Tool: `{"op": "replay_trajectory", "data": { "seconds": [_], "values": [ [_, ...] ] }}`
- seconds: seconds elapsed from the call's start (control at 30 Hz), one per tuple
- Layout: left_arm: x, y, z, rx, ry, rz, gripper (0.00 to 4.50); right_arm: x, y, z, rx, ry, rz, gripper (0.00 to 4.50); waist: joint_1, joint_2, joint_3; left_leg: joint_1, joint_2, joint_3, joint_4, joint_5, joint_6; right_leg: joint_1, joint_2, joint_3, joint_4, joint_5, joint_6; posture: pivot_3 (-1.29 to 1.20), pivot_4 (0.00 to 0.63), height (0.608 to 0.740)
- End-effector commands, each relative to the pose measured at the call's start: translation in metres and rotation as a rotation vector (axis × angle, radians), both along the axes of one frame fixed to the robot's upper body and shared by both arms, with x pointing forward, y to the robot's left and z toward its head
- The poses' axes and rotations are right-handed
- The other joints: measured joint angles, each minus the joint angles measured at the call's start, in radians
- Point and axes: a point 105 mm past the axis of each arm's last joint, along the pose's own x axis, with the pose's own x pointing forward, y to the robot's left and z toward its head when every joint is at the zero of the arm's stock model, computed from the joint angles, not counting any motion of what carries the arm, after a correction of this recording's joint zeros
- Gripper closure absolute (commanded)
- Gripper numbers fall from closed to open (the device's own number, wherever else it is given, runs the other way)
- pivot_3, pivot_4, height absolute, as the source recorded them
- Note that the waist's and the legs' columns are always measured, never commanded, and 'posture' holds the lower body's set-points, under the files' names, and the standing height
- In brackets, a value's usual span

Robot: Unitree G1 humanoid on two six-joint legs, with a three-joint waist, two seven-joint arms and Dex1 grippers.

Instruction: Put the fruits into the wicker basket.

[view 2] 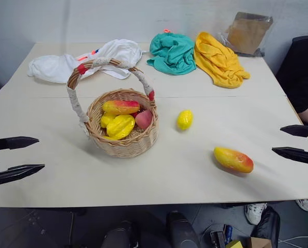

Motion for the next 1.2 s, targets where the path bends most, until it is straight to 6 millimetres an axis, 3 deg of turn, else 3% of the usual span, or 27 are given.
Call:
{"op": "replay_trajectory", "data": {
  "seconds": [0.03,0.33,0.8,1.0,1.1,1.2],
  "values": [
    [-0.001,0.001,0.005,0.048,-0.021,-0.024,0.02,-0.001,0.0,0.005,-0.002,-0.032,0.013,0.0,0.0,0.0,0.0,0.0,0.0,0.0,0.0,0.0,0.0,0.0,0.0,0.0,0.0,0.0,0.0,0.0,0.15,0.74],
    [0.002,0.001,0.0,0.033,-0.012,-0.009,0.02,-0.002,-0.005,-0.003,-0.052,-0.002,-0.029,0.0,0.001,0.0,0.0,0.0,0.0,0.0,0.001,0.0,0.0,0.0,0.0,0.0,0.001,0.0,0.0,0.0,0.15,0.74],
    [0.007,-0.009,0.002,0.011,-0.041,-0.046,0.02,0.005,0.006,0.006,-0.042,-0.064,-0.022,0.0,0.0,0.0,0.0,0.001,0.0,0.0,0.002,0.001,0.0,0.0,0.0,0.0,0.004,0.0,0.0,0.0,0.15,0.74],
    [0.009,-0.035,0.015,-0.044,-0.059,-0.134,0.02,0.019,0.04,0.022,0.009,-0.122,0.05,0.0,0.0,0.0,0.0,0.001,0.0,0.0,0.003,0.002,0.0,0.0,0.0,0.001,0.006,0.0,0.0,0.0,0.15,0.74],
    [0.008,-0.057,0.022,-0.064,-0.066,-0.217,0.02,0.03,0.07,0.028,0.034,-0.148,0.105,0.0,0.0,0.0,0.0,0.001,0.0,-0.001,0.003,0.002,-0.001,0.0,0.0,0.0,0.006,0.0,0.0,0.0,0.15,0.74],
    [0.007,-0.087,0.035,-0.131,-0.096,-0.314,0.02,0.055,0.109,0.028,0.03,-0.195,0.11,0.0,-0.003,0.0,0.0,0.001,0.0,-0.001,0.005,0.003,-0.002,0.0,0.0,0.001,0.008,0.001,0.001,0.0,0.15,0.74]
  ]
}}
